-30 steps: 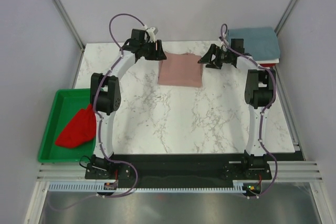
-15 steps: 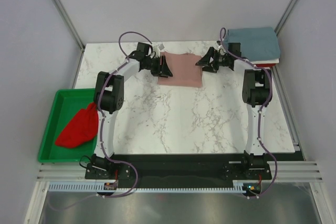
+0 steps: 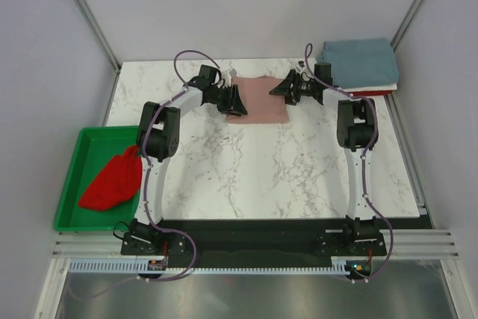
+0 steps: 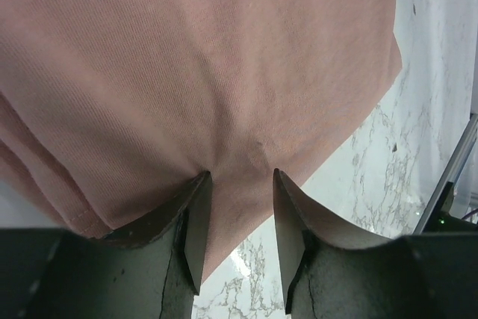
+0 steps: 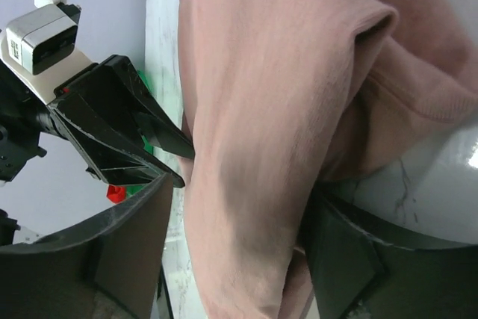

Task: Fold and stack the t-shirts
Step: Neatly place the folded tshirt to the corner

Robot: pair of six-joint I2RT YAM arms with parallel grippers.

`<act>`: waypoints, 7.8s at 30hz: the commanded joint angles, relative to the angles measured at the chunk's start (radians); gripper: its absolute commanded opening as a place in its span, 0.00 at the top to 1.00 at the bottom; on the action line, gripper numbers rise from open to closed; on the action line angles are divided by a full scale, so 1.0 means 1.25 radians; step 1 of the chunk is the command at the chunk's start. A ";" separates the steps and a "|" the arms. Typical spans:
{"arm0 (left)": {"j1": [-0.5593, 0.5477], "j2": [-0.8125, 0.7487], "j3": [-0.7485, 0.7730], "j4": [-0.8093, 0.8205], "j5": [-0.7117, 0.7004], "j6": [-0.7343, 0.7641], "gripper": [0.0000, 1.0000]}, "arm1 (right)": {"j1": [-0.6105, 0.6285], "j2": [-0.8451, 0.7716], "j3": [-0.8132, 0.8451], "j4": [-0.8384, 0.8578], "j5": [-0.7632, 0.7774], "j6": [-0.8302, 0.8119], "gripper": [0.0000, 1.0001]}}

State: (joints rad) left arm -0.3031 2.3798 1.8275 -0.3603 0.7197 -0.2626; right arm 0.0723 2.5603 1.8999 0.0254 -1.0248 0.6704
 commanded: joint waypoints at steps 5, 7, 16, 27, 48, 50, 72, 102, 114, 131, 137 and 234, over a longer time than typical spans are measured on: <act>-0.034 0.001 -0.019 -0.022 -0.042 -0.016 0.54 | 0.038 0.083 0.002 -0.082 0.066 -0.036 0.57; -0.034 -0.003 -0.020 -0.021 -0.043 -0.014 0.54 | 0.040 0.086 0.022 -0.100 0.070 -0.067 0.72; -0.021 -0.106 -0.030 -0.046 -0.086 0.044 0.51 | 0.023 -0.002 0.178 -0.367 0.132 -0.419 1.00; -0.009 -0.140 0.008 -0.058 -0.109 0.089 0.50 | -0.054 -0.096 0.301 -0.588 0.337 -0.696 1.00; -0.025 -0.170 -0.018 -0.054 -0.101 0.103 0.50 | -0.088 -0.179 0.484 -0.603 0.509 -0.835 1.00; -0.029 -0.167 -0.018 -0.053 -0.101 0.106 0.50 | -0.093 -0.189 0.484 -0.600 0.513 -0.833 1.00; -0.073 -0.171 -0.036 -0.054 -0.111 0.114 0.49 | -0.225 -0.141 0.572 -0.450 0.562 -0.799 1.00; -0.122 -0.202 -0.036 -0.070 -0.205 0.167 0.43 | -0.257 -0.114 0.468 -0.143 0.933 -0.828 0.02; -0.131 -0.232 0.049 -0.083 -0.446 0.371 0.35 | -0.183 -0.322 0.176 -0.334 0.545 -0.844 0.02; -0.118 -0.328 -0.101 -0.093 -0.422 0.357 0.39 | -0.080 -0.161 0.254 -0.401 0.758 -1.151 0.23; -0.118 -0.336 -0.114 -0.093 -0.431 0.359 0.39 | -0.069 -0.107 0.307 -0.415 0.765 -1.173 0.25; -0.171 -0.284 -0.096 -0.077 -0.460 0.361 0.37 | -0.035 -0.172 0.172 -0.418 0.779 -1.155 0.52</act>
State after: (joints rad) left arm -0.5102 2.0304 1.6840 -0.4847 0.1581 0.1520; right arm 0.0288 2.3833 2.1147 -0.5282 -0.0475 -0.7715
